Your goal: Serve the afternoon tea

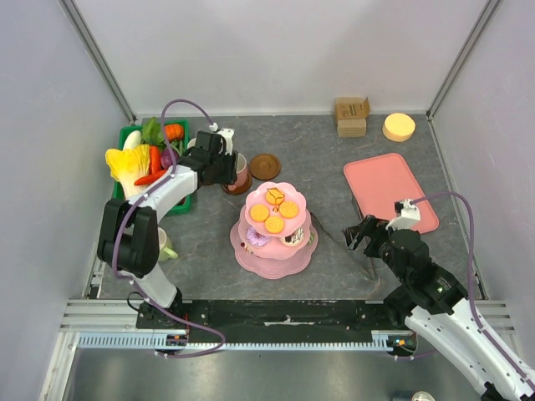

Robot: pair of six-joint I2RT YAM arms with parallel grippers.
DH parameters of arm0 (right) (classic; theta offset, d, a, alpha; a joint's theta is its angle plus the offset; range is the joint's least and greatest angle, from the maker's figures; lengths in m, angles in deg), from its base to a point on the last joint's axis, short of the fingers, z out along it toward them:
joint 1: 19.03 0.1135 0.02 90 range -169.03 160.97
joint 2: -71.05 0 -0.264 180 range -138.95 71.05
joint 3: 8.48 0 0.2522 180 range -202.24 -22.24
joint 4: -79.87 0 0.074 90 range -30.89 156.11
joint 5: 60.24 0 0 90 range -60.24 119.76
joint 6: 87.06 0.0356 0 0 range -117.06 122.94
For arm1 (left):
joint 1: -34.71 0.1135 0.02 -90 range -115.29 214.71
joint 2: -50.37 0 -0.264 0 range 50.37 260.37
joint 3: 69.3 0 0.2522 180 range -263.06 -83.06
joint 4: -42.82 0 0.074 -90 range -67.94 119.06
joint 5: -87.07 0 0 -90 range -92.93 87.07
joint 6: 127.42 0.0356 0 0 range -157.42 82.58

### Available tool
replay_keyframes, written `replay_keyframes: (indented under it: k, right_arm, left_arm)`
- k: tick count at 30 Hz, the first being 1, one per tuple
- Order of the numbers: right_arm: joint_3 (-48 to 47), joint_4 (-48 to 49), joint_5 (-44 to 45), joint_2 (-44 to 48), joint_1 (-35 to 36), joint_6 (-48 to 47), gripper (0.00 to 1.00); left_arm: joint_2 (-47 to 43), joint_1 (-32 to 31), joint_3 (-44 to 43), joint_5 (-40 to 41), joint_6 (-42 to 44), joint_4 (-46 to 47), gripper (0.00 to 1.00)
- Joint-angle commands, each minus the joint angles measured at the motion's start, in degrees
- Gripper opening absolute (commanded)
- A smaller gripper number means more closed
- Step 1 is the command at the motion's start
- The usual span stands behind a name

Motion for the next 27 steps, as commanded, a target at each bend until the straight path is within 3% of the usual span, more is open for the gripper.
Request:
replay_keyframes:
  k: [1, 4, 9, 14, 18, 27]
  right_arm:
    - [-0.35, -0.07, 0.84, 1.14, 0.04, 0.54, 0.98]
    - [-0.44, -0.07, 0.67, 1.49, 0.04, 0.54, 0.98]
    - [-0.44, -0.07, 0.32, 3.16, 0.13, 0.54, 0.98]
    - [0.0, 0.98, -1.79, 5.35, 0.05, -0.34, 0.98]
    - [0.79, 2.74, -3.45, 6.67, 0.04, -1.48, 0.98]
    - [1.58, 5.46, -9.26, 7.12, 0.04, -3.41, 0.98]
  left_arm:
    - [-2.4, 0.25, -2.85, -0.78, -0.72, 2.02, 0.54]
    - [-5.03, 0.25, -3.2, -1.83, -0.98, 0.97, 0.77]
    - [-12.32, 0.25, -2.77, -1.13, -4.57, -0.97, 0.91]
    - [-22.77, 0.33, 0.82, 1.41, -14.05, -5.97, 0.94]
    - [-36.12, 0.25, 7.5, 7.47, -23.98, -12.73, 0.96]
    - [-54.69, 0.24, 18.32, 19.07, -45.96, -39.26, 0.97]
